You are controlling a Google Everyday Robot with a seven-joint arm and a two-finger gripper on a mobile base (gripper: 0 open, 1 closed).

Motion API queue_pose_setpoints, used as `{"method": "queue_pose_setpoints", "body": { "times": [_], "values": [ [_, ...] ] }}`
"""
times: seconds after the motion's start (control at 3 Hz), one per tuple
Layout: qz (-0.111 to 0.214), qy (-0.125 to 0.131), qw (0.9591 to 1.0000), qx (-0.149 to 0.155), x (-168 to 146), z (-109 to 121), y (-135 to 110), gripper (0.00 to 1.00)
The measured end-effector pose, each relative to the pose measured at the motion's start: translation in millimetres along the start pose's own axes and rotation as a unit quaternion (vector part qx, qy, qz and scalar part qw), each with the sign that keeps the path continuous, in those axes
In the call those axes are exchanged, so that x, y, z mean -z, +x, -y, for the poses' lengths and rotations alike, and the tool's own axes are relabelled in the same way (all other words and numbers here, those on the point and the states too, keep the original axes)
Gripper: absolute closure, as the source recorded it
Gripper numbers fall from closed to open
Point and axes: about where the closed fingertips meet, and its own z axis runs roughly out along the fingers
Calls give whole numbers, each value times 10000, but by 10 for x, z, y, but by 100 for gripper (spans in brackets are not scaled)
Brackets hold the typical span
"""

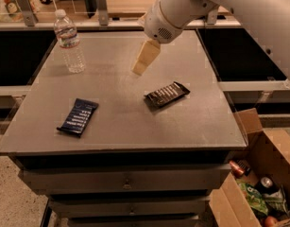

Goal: Pick water bottle

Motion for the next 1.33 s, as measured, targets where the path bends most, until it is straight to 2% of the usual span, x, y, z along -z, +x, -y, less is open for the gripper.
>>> {"method": "queue_pose_setpoints", "body": {
  "times": [0.33,1.0,1.33],
  "values": [
    [108,131,9999,6,-22,67,-72,0],
    [181,154,9997,77,-88,109,-143,0],
    [432,362,9983,127,-202,305,-253,0]
  ]
}}
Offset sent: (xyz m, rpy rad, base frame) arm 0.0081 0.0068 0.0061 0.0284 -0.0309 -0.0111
